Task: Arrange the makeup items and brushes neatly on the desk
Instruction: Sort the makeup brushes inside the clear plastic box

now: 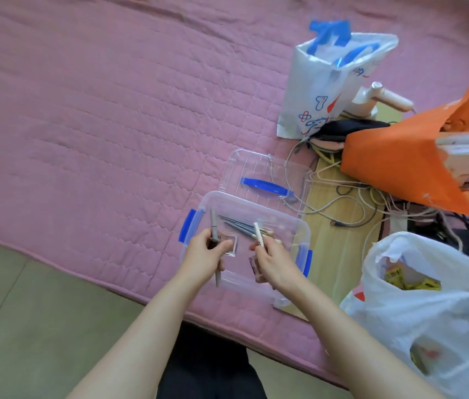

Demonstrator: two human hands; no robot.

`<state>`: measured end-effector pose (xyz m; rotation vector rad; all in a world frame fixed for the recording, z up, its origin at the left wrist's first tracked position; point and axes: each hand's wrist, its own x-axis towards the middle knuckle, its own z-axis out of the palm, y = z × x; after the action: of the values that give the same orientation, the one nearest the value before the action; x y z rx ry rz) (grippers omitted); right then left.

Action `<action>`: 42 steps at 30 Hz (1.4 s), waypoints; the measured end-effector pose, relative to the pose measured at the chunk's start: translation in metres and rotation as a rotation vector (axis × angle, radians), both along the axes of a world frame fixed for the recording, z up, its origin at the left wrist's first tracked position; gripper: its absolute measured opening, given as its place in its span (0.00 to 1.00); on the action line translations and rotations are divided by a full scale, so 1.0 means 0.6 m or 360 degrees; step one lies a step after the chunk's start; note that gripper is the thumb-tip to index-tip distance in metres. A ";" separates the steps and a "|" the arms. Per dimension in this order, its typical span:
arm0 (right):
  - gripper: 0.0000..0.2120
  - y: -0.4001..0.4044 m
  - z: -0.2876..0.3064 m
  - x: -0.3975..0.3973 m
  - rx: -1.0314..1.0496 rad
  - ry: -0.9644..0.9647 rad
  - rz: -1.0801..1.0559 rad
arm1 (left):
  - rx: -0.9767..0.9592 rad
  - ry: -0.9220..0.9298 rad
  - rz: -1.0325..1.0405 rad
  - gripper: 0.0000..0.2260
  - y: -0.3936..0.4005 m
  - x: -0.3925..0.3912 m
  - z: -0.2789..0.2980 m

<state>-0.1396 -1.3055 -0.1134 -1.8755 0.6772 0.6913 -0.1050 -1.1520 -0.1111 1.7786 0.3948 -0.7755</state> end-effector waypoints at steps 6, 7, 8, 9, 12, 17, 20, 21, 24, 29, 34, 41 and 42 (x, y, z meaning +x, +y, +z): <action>0.09 0.056 0.143 -0.005 0.0146 -0.0234 0.0029 | -0.0143 -0.0010 0.0379 0.02 0.078 -0.053 0.124; 0.08 0.071 0.167 -0.008 0.0170 -0.0265 0.0058 | -0.0161 -0.0020 0.0441 0.03 0.094 -0.064 0.145; 0.08 0.087 0.190 -0.011 0.0191 -0.0290 0.0086 | -0.0185 -0.0026 0.0510 0.03 0.110 -0.076 0.165; 0.08 0.103 0.212 -0.014 0.0206 -0.0313 0.0114 | -0.0210 -0.0029 0.0581 0.04 0.126 -0.087 0.185; 0.08 0.158 0.264 -0.027 0.0291 -0.0357 0.0228 | -0.0243 -0.0035 0.0763 0.04 0.173 -0.120 0.232; 0.07 0.253 0.321 -0.042 0.0250 -0.0479 0.0564 | -0.0253 -0.0078 0.0929 0.04 0.269 -0.172 0.295; 0.06 0.317 0.343 -0.046 0.0270 -0.0526 0.0760 | -0.0196 -0.0123 0.1011 0.06 0.345 -0.203 0.330; 0.06 0.342 0.350 -0.047 0.0292 -0.0522 0.0805 | -0.0169 -0.0146 0.1046 0.06 0.371 -0.213 0.341; 0.07 0.425 0.371 -0.053 0.0376 -0.0472 0.0870 | -0.0109 -0.0204 0.1172 0.04 0.452 -0.243 0.373; 0.07 0.582 0.403 -0.064 0.0385 -0.0550 0.1109 | -0.0041 -0.0258 0.1343 0.05 0.584 -0.296 0.417; 0.07 0.734 0.431 -0.078 0.0431 -0.0520 0.1293 | -0.0003 -0.0290 0.1547 0.03 0.705 -0.337 0.439; 0.06 0.889 0.445 -0.072 0.0380 -0.0596 0.1504 | 0.0082 -0.0279 0.1813 0.04 0.837 -0.363 0.442; 0.06 0.908 0.445 -0.068 0.0371 -0.0604 0.1520 | 0.0091 -0.0276 0.1831 0.05 0.852 -0.361 0.442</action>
<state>-0.1801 -0.7606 0.1535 -1.9745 -0.5779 0.9022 -0.3216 -0.6407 0.1539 1.3244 1.1708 0.2073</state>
